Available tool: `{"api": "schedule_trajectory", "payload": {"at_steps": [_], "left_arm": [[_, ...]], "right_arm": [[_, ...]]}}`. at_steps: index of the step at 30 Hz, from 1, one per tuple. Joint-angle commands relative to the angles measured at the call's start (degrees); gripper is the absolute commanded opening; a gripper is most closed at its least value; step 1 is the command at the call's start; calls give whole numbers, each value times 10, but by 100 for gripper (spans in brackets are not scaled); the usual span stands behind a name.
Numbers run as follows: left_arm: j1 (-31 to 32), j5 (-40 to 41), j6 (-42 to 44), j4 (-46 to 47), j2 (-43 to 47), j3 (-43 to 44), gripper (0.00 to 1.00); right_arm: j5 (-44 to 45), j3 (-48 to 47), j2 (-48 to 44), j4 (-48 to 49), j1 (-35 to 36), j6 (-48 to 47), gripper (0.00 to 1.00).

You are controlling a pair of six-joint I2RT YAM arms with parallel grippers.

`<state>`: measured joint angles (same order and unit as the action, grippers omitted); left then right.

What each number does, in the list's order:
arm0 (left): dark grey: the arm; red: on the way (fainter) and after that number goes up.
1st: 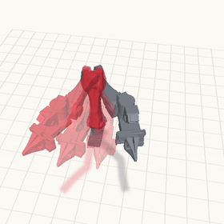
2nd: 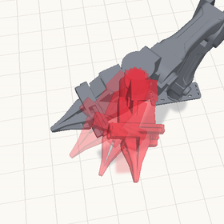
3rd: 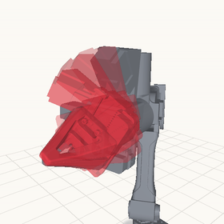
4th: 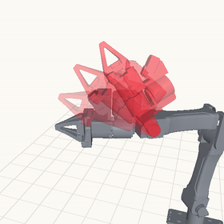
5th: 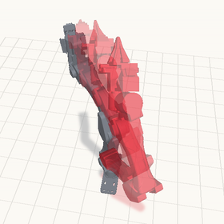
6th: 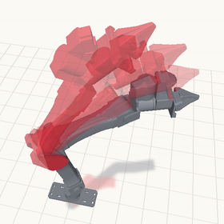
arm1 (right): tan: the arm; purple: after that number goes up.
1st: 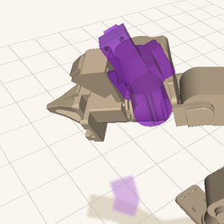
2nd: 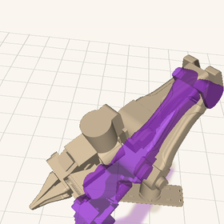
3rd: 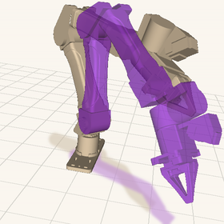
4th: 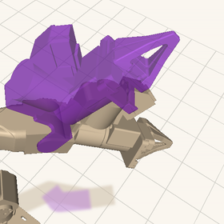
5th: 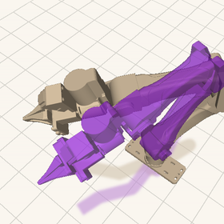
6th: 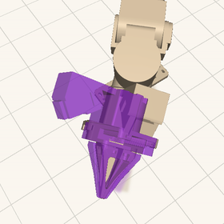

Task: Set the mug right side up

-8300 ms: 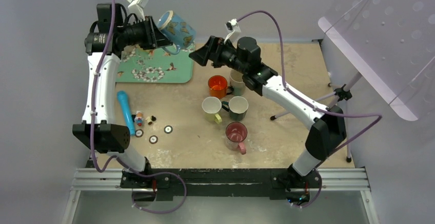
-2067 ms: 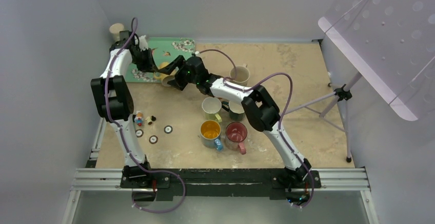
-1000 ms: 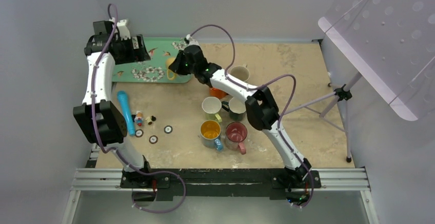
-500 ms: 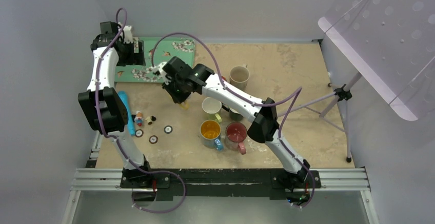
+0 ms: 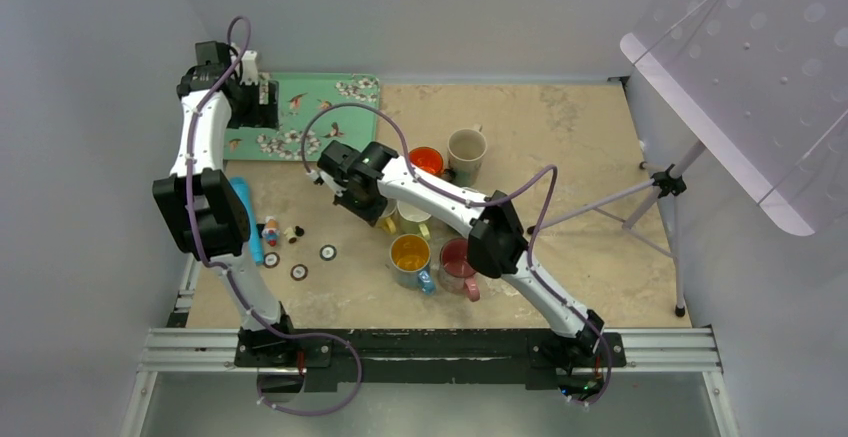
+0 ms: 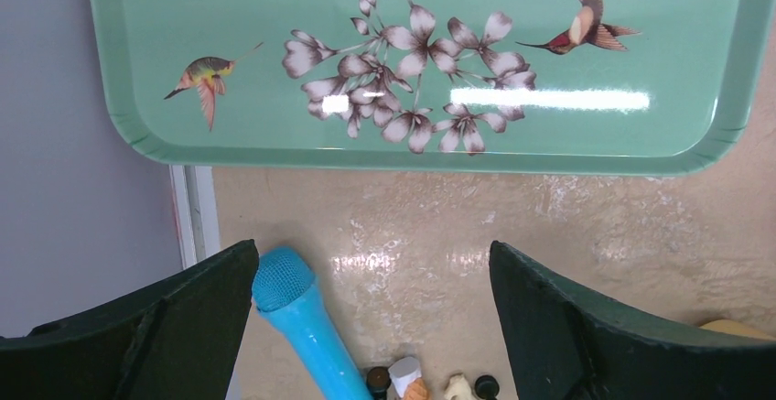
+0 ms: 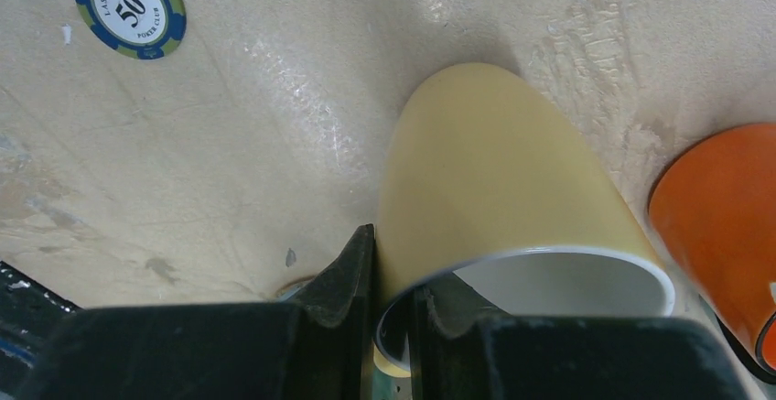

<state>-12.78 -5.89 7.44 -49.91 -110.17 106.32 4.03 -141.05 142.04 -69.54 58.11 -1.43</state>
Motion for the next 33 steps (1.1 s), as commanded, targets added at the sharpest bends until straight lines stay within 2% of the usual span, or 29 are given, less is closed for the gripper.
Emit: {"api": "schedule_trajectory", "payload": {"at_steps": [1,3,5,7,11,16,21,26,29,33], "left_arm": [[-2,24,22,9,-29,32,100],[-2,38,27,8,-54,53,100],[-4,56,29,5,-87,87,100],[-6,82,40,11,-120,124,100],[-8,142,84,55,-181,194,100],[-8,191,147,138,-268,271,100],[-10,189,243,313,-327,282,100],[-18,182,334,340,-422,376,87],[-19,174,363,383,-427,354,79],[-22,161,356,382,-427,347,69]], "right_arm": [[31,10,-11,15,2,-26,7],[29,9,-10,25,6,-33,23],[28,-2,-11,29,8,-33,47],[28,-12,-20,34,9,-25,66],[18,14,-76,89,12,-4,88],[15,85,-163,188,12,46,94],[-2,105,-183,217,14,71,97],[39,78,-173,176,17,78,98],[57,77,-173,159,17,79,97],[63,66,-168,141,17,70,97]]}}
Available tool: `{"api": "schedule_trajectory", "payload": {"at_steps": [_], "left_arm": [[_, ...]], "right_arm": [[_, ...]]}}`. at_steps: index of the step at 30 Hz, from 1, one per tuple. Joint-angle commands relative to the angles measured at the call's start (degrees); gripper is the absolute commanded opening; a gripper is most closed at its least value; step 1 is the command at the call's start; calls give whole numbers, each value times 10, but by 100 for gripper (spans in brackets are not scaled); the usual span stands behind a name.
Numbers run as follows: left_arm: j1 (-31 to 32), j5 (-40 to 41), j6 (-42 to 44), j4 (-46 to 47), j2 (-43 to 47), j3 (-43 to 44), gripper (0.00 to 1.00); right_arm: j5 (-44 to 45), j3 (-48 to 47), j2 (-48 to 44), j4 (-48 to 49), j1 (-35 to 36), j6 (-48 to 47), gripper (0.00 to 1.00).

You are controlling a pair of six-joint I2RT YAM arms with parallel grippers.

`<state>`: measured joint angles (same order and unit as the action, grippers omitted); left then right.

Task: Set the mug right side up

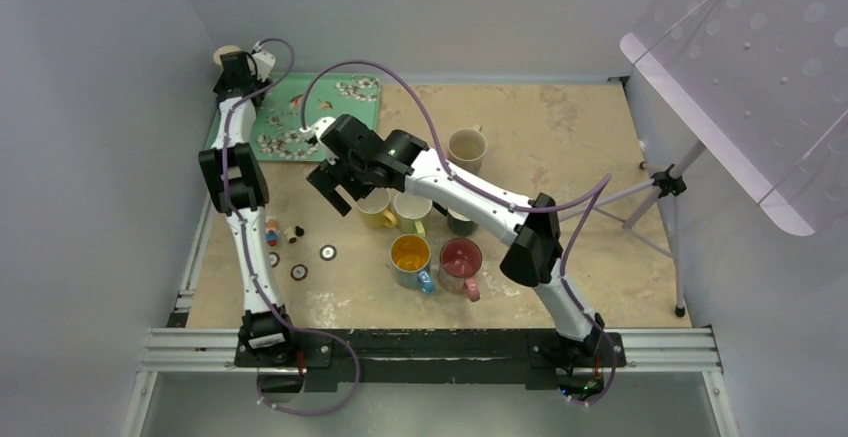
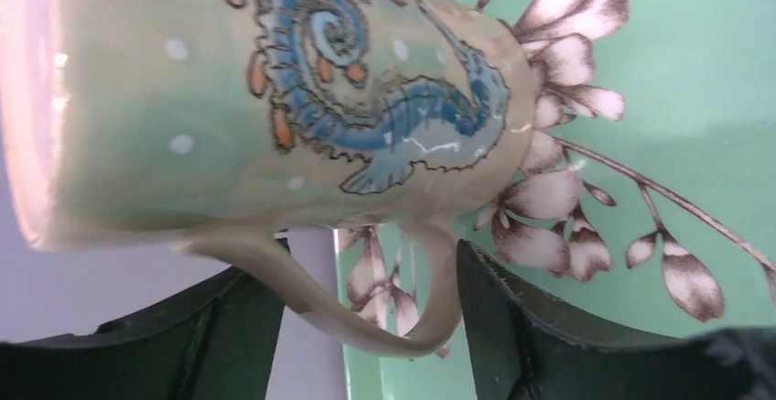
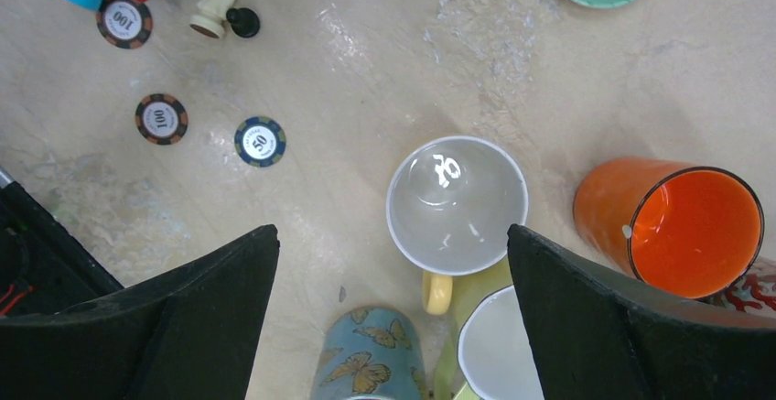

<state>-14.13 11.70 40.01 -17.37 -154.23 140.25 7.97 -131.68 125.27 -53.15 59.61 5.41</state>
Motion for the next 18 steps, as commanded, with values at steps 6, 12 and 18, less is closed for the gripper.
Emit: {"api": "schedule_trajectory", "payload": {"at_steps": [6,12,18], "left_arm": [[-10,-22,57,68,15,-22,34],[-10,-9,63,99,38,-72,0],[-10,-14,42,100,103,-145,0]], "right_arm": [[44,-42,6,-32,2,-18,98],[58,-42,10,-45,2,-24,98],[61,-32,0,-34,2,-31,98]]}}
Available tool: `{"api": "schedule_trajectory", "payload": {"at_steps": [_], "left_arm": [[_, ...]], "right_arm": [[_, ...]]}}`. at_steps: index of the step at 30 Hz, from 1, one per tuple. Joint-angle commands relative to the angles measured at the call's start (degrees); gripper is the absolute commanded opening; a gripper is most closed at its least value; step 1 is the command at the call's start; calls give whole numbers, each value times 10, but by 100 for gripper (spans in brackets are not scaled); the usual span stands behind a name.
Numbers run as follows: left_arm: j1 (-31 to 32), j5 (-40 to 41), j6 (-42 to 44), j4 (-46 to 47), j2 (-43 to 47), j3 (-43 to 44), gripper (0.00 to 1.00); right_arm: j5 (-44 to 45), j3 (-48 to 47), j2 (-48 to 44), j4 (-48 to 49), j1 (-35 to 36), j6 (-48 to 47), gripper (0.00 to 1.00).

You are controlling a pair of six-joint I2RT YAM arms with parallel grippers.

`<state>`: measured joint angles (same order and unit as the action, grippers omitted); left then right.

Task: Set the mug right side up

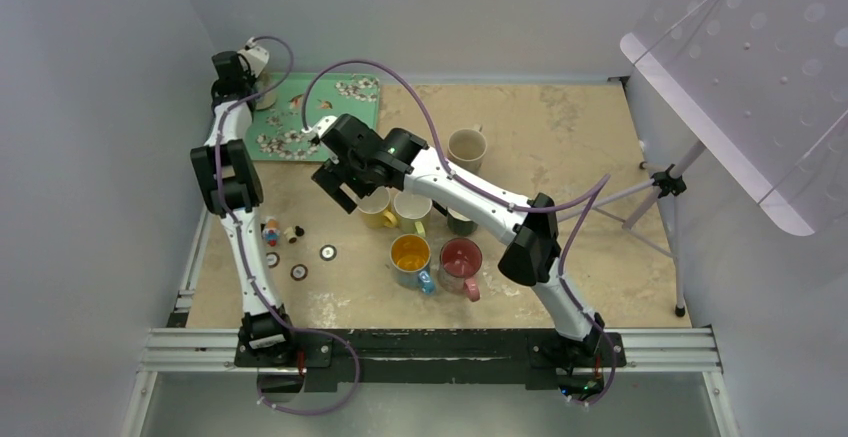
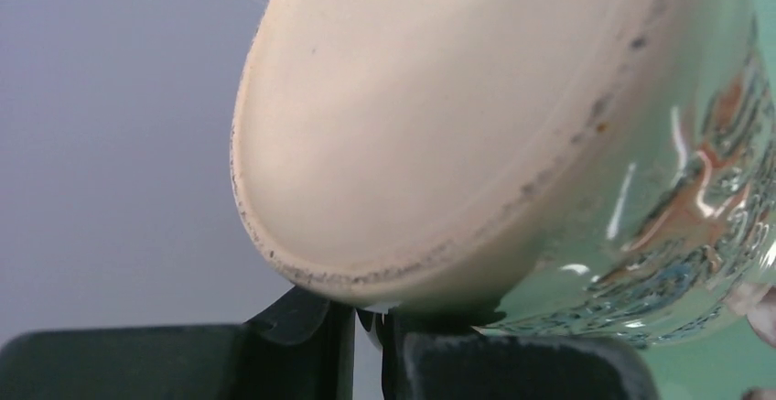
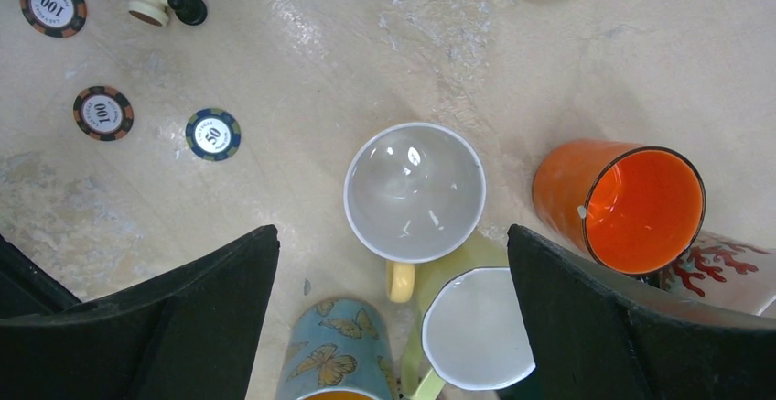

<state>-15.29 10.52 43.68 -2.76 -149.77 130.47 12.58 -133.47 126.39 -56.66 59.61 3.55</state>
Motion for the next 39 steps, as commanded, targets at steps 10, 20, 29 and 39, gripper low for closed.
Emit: {"api": "schedule_trajectory", "payload": {"at_steps": [10,20,29,39], "left_arm": [[1,-100,-265,-262,248,-167,0],[-7,-277,-482,-361,325,-247,0],[-7,-436,-649,-360,416,-337,0],[-1,-508,-703,-347,518,-456,0]], "right_arm": [[-64,22,-66,131,0,33,99],[-207,155,-75,414,-67,256,98],[-235,193,-30,610,-122,424,96],[-260,98,70,644,-135,494,89]]}}
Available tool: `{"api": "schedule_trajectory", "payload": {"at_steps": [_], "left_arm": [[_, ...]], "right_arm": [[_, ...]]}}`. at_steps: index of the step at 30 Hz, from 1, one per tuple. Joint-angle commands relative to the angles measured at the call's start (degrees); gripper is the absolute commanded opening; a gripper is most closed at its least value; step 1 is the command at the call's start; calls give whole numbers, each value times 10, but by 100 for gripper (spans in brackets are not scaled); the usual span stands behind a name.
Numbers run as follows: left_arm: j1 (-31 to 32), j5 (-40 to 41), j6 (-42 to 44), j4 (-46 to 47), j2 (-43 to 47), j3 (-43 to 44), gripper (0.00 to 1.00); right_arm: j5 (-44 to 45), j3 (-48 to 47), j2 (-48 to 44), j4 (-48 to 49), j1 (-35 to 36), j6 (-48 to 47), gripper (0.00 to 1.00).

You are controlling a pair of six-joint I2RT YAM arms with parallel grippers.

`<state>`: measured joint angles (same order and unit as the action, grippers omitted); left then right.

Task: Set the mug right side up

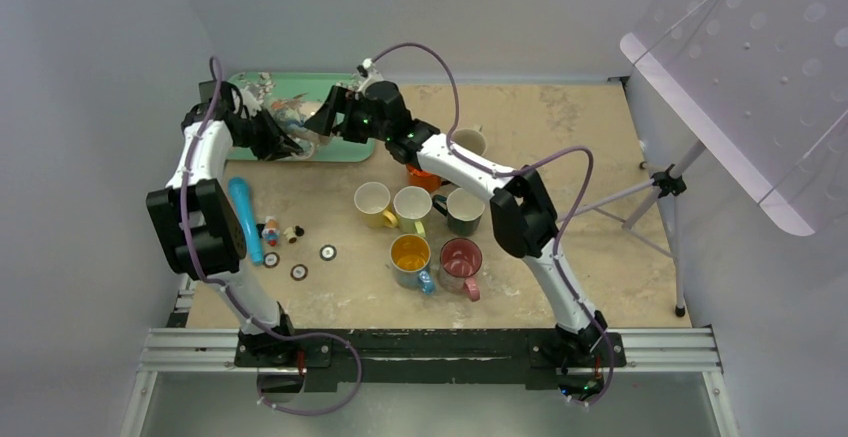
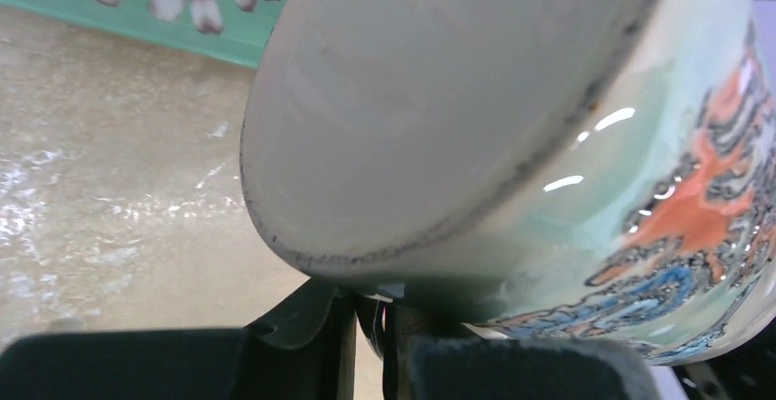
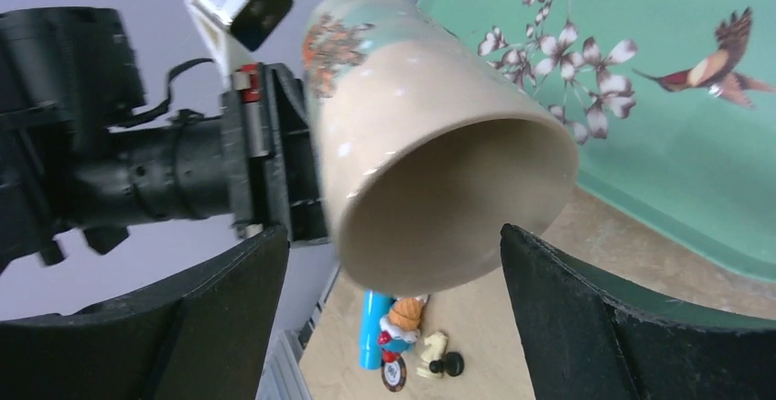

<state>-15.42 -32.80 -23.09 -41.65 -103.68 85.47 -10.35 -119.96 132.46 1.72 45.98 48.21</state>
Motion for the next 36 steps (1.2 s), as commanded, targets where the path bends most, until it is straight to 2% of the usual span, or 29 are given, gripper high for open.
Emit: {"api": "schedule_trajectory", "payload": {"at_steps": [1,3,9,10,12,13,14,15,16,17,18,21,24,28,32,36], "left_arm": [[4,-76,-34,40,62,-13,0],[15,-79,-32,34,70,-31,0],[33,-109,-26,21,95,-53,0],[33,-113,-16,8,95,-45,0],[29,-138,0,-16,94,-30,0],[26,-150,7,-25,93,-22,0],[24,-150,23,-43,91,-8,0],[24,-140,46,-74,88,12,13],[24,-121,70,-106,87,35,47],[21,-107,93,-131,90,52,88],[16,-90,107,-146,97,63,98],[-10,-37,129,-175,116,91,100],[-32,51,140,-183,126,118,100],[-36,166,161,-145,139,114,100],[-34,237,184,-133,126,112,100],[-33,264,193,-121,129,98,100]], "right_arm": [[-32,-36,13,81,1,50,88],[-45,-50,29,110,1,48,84],[-54,-101,57,105,-1,-4,55],[-44,-101,50,96,-1,-31,41],[-15,-92,25,63,2,-101,4],[-5,-88,13,51,2,-130,0],[-1,-87,2,37,2,-158,0],[4,-91,-8,17,3,-187,0],[6,-95,-18,-1,3,-215,0],[5,-102,-28,-21,5,-243,0],[4,-111,-39,-49,8,-277,0],[12,-151,-65,-147,26,-372,0],[21,-176,-95,-276,55,-467,0],[35,-148,-137,-458,122,-590,0],[49,-123,-134,-612,186,-613,0],[106,-107,-105,-683,221,-612,0]]}}
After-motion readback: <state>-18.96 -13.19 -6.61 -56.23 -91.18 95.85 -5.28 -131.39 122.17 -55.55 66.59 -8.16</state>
